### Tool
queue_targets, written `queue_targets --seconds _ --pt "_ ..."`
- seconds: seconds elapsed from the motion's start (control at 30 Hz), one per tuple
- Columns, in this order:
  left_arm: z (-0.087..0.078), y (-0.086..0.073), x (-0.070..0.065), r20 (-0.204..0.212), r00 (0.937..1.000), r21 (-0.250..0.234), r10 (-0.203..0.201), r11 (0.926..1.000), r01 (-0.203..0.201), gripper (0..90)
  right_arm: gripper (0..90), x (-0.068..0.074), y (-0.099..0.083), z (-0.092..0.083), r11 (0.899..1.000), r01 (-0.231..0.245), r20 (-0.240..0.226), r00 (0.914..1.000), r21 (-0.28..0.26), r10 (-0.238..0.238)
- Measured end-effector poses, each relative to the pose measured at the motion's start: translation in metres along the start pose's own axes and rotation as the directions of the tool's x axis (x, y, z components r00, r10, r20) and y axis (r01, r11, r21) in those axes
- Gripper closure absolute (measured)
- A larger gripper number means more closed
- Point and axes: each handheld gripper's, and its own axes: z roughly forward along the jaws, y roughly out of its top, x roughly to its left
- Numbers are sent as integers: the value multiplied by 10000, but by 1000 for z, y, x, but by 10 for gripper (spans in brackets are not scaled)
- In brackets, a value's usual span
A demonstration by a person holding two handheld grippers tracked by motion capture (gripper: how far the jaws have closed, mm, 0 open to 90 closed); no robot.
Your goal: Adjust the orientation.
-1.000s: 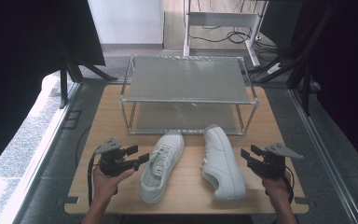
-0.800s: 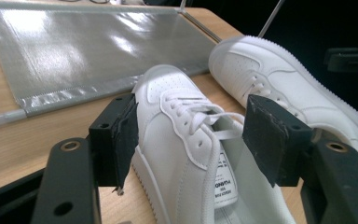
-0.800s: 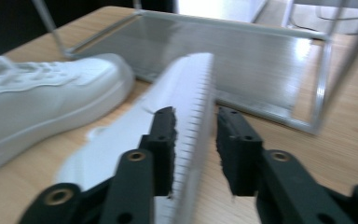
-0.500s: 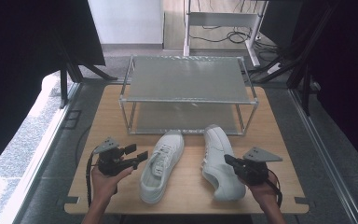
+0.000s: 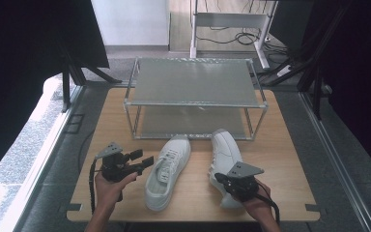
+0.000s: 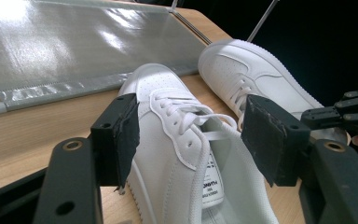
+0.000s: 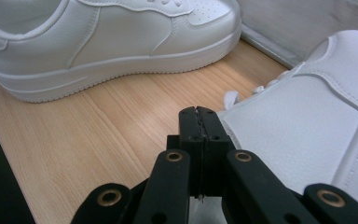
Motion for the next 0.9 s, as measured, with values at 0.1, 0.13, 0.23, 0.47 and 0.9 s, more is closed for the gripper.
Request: queue_targets --seconds 0.1,0.13,0.23,0.47,0.9 --pt "1 -1 1 18 10000 95 -21 10000 21 367 900 2 0 2 9999 29 -56 10000 122 -29" --pt "2 -1 0 10 10000 143 -16 9999 16 367 900 3 0 2 9998 76 -105 9999 196 -74" --pt "3 -1 0 -28 10000 178 -5 9998 6 367 900 6 -1 4 9994 124 -135 9998 318 -120" --pt "2 -2 0 -113 9998 105 -158 9998 159 372 900 6 -3 6 9988 33 -119 9999 489 -27" --pt "3 -2 0 -49 9996 226 -261 9994 262 373 900 -8 -10 -10 9985 -533 94 9985 139 532"
